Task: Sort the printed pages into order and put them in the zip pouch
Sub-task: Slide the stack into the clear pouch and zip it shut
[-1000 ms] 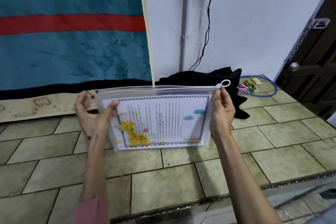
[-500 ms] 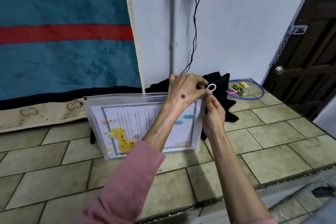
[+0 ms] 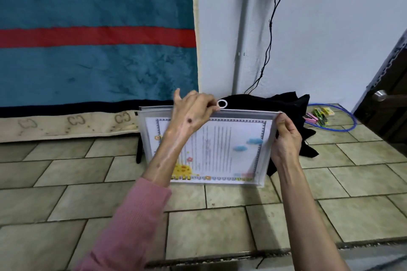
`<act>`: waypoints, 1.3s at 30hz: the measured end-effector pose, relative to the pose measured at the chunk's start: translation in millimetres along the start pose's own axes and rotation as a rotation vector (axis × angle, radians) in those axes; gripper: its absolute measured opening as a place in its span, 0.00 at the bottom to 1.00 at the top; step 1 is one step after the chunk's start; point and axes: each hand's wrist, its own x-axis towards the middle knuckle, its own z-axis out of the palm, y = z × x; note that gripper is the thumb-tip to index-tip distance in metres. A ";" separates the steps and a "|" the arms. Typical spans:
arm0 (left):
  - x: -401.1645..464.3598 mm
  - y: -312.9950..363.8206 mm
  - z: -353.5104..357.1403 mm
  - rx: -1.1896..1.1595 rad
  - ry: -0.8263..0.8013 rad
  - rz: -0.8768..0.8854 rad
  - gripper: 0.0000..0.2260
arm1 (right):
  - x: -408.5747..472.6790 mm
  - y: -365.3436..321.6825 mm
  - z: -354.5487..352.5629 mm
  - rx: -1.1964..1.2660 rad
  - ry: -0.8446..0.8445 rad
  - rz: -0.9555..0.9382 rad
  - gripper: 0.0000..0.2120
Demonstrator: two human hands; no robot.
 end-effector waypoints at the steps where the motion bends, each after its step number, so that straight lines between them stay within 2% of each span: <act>1: -6.8 -18.9 -5.0 -0.012 0.027 -0.049 0.10 | 0.5 -0.1 0.8 -0.001 0.003 -0.003 0.20; 7: -45.1 -104.9 -29.1 -0.029 0.192 -0.321 0.08 | 6.1 1.5 -1.8 -0.005 -0.001 -0.029 0.20; 10: -56.5 -126.5 -23.8 -0.225 0.261 -0.393 0.06 | 4.8 2.5 -2.4 -0.060 -0.017 -0.047 0.19; 13: -62.2 -122.9 -6.5 -0.557 0.338 -0.418 0.04 | 1.7 2.5 -8.9 -0.221 -0.065 -0.095 0.08; 15: -75.8 -116.4 20.3 -0.766 0.282 -0.506 0.09 | -2.8 8.4 -28.7 -0.437 -0.158 -0.101 0.23; 17: -97.2 -111.1 50.4 -0.908 0.191 -0.656 0.25 | -16.4 23.1 -52.2 -0.659 -0.251 -0.077 0.32; 18: -108.0 -111.5 66.5 -0.935 0.175 -0.726 0.31 | -23.6 33.6 -62.0 -0.717 -0.272 -0.060 0.30; 19: -116.1 -109.0 77.0 -0.941 0.187 -0.781 0.30 | -30.4 43.1 -68.5 -0.761 -0.256 -0.062 0.25; 21: -127.2 -107.0 90.3 -0.805 0.226 -0.828 0.25 | -42.6 55.4 -71.9 -0.831 -0.177 -0.099 0.19; 23: -138.8 -109.9 98.2 -0.657 0.250 -0.837 0.28 | -53.4 61.1 -71.3 -0.874 -0.153 -0.108 0.18; 26: -158.2 -124.7 103.4 -0.548 0.219 -0.893 0.31 | -76.4 69.1 -68.7 -1.027 -0.256 -0.171 0.17; 29: -178.8 -133.2 108.2 -0.341 0.178 -0.973 0.23 | -96.9 81.0 -67.8 -1.166 -0.332 -0.190 0.16; 32: -192.4 -135.9 121.6 -0.145 0.175 -0.927 0.22 | -99.9 95.6 -75.8 -1.352 -0.363 -0.134 0.18; 34: -195.2 -131.8 135.4 -0.041 0.137 -0.886 0.17 | -96.4 100.5 -83.7 -1.475 -0.333 -0.104 0.18; 36: -193.6 -124.4 142.4 -0.001 0.148 -0.885 0.17 | -92.4 101.5 -90.1 -1.607 -0.306 -0.137 0.17; 39: -190.5 -117.1 143.1 -0.004 0.099 -0.852 0.16 | -89.3 99.4 -91.5 -1.659 -0.303 -0.097 0.17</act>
